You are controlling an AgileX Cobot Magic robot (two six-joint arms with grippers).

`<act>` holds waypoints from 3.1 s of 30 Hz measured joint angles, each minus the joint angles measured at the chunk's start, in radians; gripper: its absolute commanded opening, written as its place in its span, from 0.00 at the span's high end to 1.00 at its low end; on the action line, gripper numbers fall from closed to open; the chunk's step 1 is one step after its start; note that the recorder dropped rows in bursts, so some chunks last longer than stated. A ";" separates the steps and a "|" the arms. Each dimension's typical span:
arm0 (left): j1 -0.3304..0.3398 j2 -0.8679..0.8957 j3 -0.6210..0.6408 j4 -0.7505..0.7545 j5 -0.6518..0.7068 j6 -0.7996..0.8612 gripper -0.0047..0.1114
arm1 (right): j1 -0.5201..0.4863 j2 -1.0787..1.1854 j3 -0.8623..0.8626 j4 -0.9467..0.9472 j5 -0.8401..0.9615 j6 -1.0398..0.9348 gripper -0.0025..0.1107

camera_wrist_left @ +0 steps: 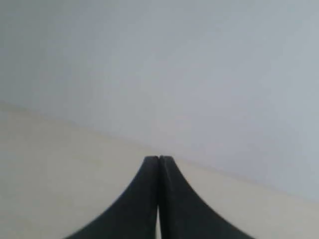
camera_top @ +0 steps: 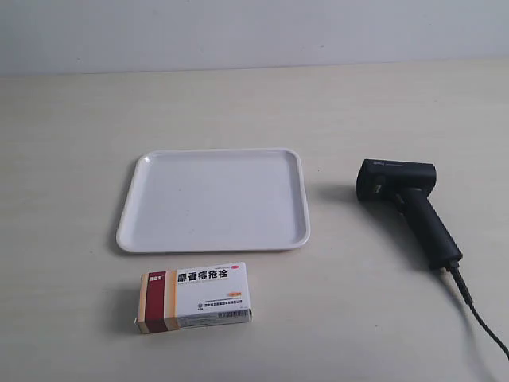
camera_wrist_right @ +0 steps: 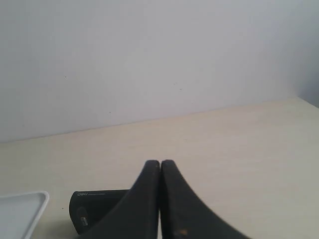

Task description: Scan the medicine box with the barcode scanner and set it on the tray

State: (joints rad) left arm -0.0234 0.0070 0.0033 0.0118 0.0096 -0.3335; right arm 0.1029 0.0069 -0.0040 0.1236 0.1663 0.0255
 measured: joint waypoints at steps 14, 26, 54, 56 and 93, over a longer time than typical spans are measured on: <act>0.013 0.631 -0.196 -0.135 -0.402 0.259 0.96 | 0.000 0.000 0.000 0.000 0.000 0.000 0.98; -0.481 1.394 -0.465 1.103 -0.307 -0.511 0.96 | 0.000 0.000 0.000 0.000 0.000 0.000 0.98; -0.609 1.707 -0.506 1.349 -0.485 -0.322 0.64 | 0.000 0.000 0.000 0.000 -0.022 0.000 0.98; -0.609 1.710 -0.512 1.347 -0.485 -0.322 0.92 | 0.000 0.000 0.000 0.000 -0.022 0.000 0.98; -0.577 1.684 -0.549 1.370 -0.429 -0.242 0.96 | 0.000 0.000 0.000 0.000 -0.024 0.002 0.98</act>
State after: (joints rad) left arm -0.6003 1.6913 -0.5456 1.3821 -0.4197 -0.5756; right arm 0.1029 0.0069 -0.0040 0.1236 0.1421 0.0274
